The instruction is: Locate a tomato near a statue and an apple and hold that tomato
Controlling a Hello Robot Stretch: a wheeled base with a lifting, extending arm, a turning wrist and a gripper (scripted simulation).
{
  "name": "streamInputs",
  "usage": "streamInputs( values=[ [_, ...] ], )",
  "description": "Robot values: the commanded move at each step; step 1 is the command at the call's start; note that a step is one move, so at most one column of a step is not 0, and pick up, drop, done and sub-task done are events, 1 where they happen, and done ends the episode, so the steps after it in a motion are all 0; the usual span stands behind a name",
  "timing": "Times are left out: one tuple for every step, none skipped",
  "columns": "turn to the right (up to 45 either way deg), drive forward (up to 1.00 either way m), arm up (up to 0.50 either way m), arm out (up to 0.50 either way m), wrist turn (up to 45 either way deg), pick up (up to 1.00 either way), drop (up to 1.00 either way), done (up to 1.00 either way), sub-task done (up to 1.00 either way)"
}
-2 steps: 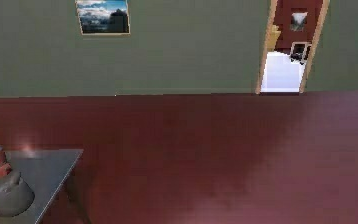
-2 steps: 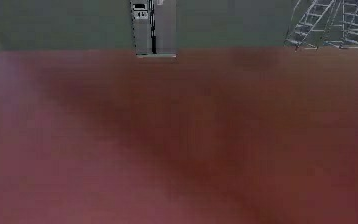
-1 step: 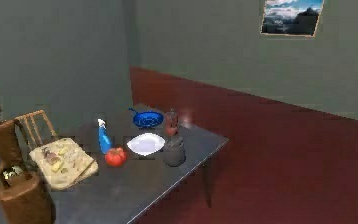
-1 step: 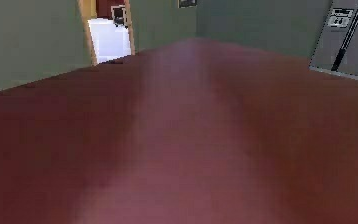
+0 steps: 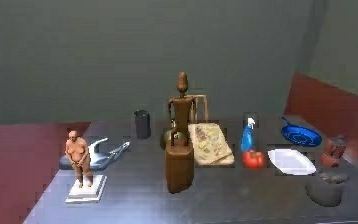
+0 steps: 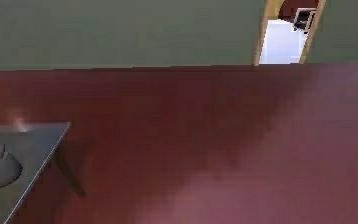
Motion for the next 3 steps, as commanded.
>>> streamInputs(
  values=[
    [-45.0,0.00,0.00,0.00,0.0,0.00,0.00,0.00,0.00],
    [-18.0,0.00,0.00,0.00,0.0,0.00,0.00,0.00,0.00],
    [45.0,0.00,0.00,0.00,0.0,0.00,0.00,0.00,0.00]
  ],
)
